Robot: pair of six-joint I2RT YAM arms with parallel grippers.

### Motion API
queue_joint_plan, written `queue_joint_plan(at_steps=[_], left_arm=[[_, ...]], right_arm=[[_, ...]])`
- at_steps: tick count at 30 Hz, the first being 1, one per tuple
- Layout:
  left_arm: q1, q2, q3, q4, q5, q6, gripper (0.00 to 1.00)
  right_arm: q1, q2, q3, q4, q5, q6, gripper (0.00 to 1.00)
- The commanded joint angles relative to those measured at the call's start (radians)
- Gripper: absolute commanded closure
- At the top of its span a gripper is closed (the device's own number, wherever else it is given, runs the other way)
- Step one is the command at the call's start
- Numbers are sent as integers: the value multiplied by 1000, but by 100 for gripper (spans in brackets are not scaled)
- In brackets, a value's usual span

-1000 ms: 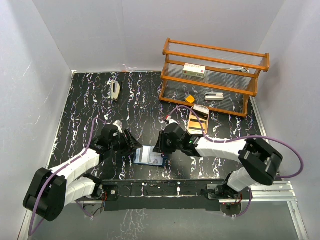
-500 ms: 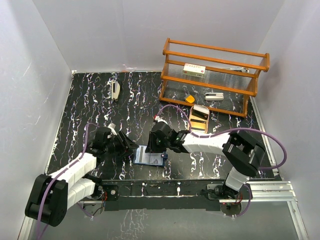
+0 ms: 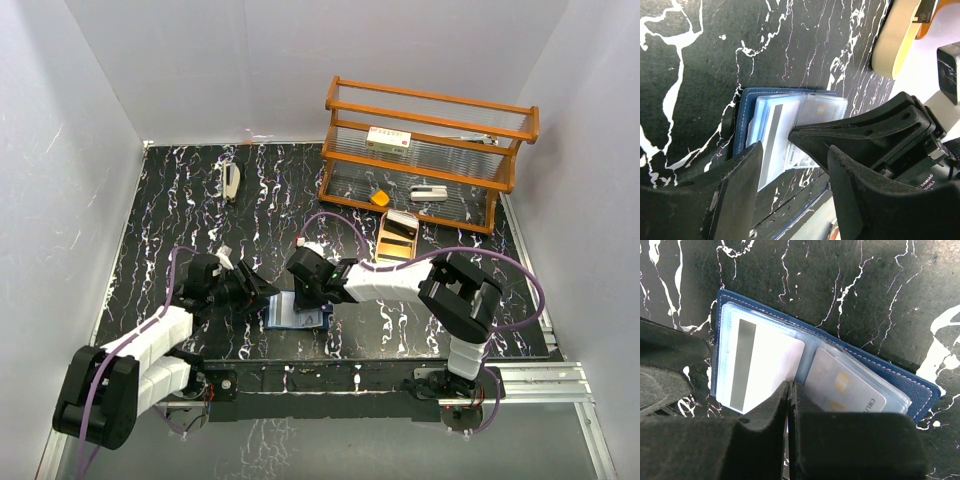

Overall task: Put the credit cards into the card holder
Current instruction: Turn over the card slot in the card holder.

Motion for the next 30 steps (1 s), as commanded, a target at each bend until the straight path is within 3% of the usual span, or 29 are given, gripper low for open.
queue_joint_plan(at_steps=[1,11,30], left_arm=[[6,30,-4,60,80,-13,47],[7,102,13,57,80,55,46],[6,157,-48,282,208,-43,50]], right_arm=[[17,34,7,-69,72,-26,100],[20,47,-23,-20,54,-21,100],[20,38,-61,53,57,-33,99]])
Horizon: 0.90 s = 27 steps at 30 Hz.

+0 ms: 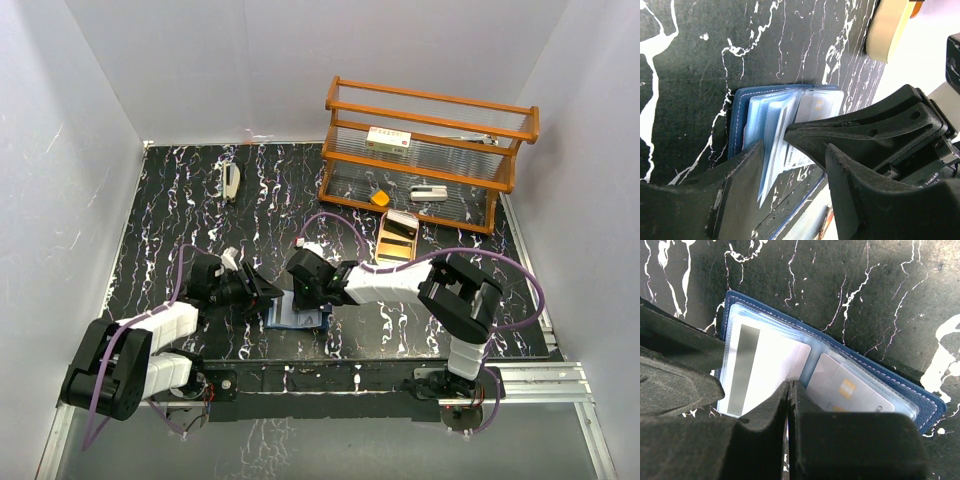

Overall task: Put the credit cards into the card holder
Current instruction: Turn over the card slot in the card holder.

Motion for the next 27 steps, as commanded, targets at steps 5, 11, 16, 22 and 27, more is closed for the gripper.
queue_joint_plan(at_steps=[5,11,16,22,27], left_arm=[[1,-54,-24,87,111,-82,57],[0,-80,-64,143,114,-122,74],[0,-52,-61,158,126,-118,74],[-6,-44,-47,131,122,-103,71],[-20,-44,-29,72,100,-69,86]], right_arm=[[7,14,-83,85,30,-57,98],[7,14,-108,134,5,-48,97],[8,-14,-132,165,19,-58,96],[8,-54,-170,233,23,-83,92],[3,-56,-212,315,2,-91,91]])
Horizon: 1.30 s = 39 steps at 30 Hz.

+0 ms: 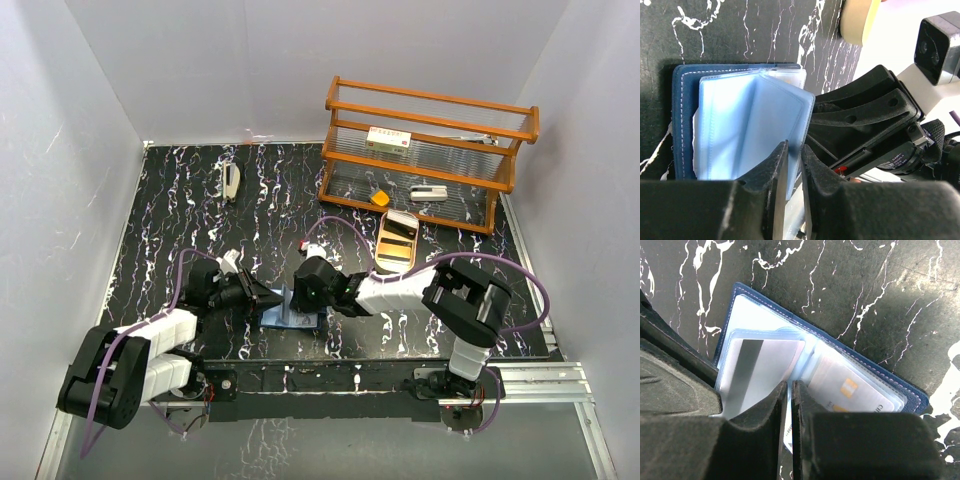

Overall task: Put the credit cards into the card holder
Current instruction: Turn over the card slot in the card holder.

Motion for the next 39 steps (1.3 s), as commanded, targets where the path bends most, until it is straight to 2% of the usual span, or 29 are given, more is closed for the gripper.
queue_joint_plan(at_steps=[1,6,11,16,20,23,29,32,34,39], left_arm=[[-15,-1,33,-52,3,36,88],[-29,6,33,-20,5,21,95],[-48,5,46,-2,-1,6,87],[-77,23,41,67,1,-27,89],[-106,36,53,73,-15,-30,81],[-123,41,55,83,-25,-34,88],[-147,39,67,84,-41,-33,82],[-152,45,74,72,-49,-23,96],[-154,52,75,73,-52,-20,100],[-162,62,83,31,-82,6,100]], right_arm=[[0,-5,-51,38,4,-38,91],[-4,-38,-88,87,1,-35,90],[-14,-49,-120,131,-12,-35,87],[-29,-68,-157,192,-34,-36,86],[-38,-69,-171,221,-54,-36,86],[-43,-73,-184,242,-65,-31,85],[-51,-82,-199,261,-87,-30,84],[-56,-90,-205,266,-86,-29,83],[-59,-96,-210,267,-83,-30,82],[-63,-105,-225,269,-79,-26,78]])
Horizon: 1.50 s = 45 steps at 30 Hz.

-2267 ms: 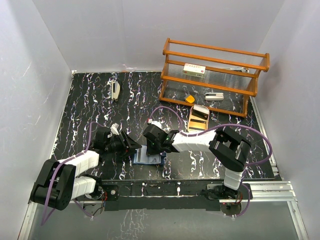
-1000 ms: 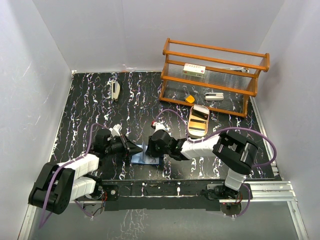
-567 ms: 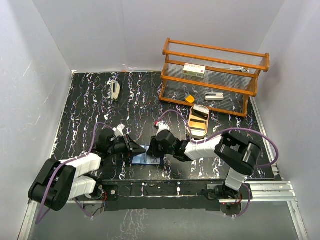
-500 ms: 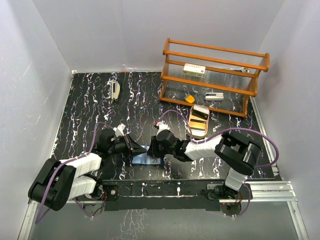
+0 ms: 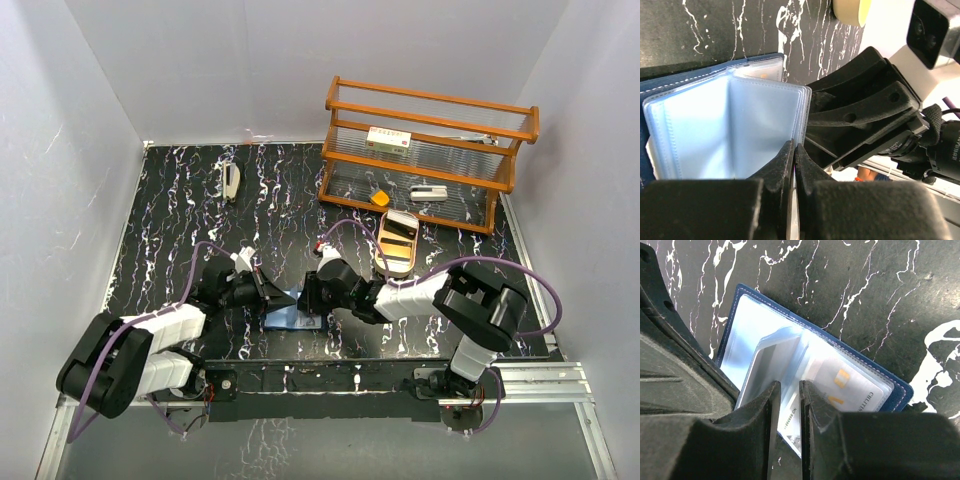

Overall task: Put the credit cards into the card holder
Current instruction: Turn over the card slot in the card holder.

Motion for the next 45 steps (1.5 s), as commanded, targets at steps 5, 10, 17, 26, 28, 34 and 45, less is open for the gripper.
queue_joint_plan(at_steps=[5,10,17,26,28,34,45], left_arm=[[-20,15,51,-87,-53,71,100],[-25,14,59,-132,-76,92,100],[-29,12,77,-170,-96,118,100],[-31,39,79,-175,-105,135,100],[-31,40,79,-180,-110,140,100],[-32,39,82,-205,-122,158,100],[-32,-41,104,-312,-176,161,100]], right_arm=[[-6,-33,-23,-11,19,-12,74],[-7,-67,-7,-75,56,-25,69],[-9,-140,20,-177,118,-33,66],[-9,-217,64,-326,220,-46,64],[-9,-238,68,-333,231,-51,63],[-9,-274,93,-382,243,-44,59],[-8,-222,69,-249,94,3,57]])
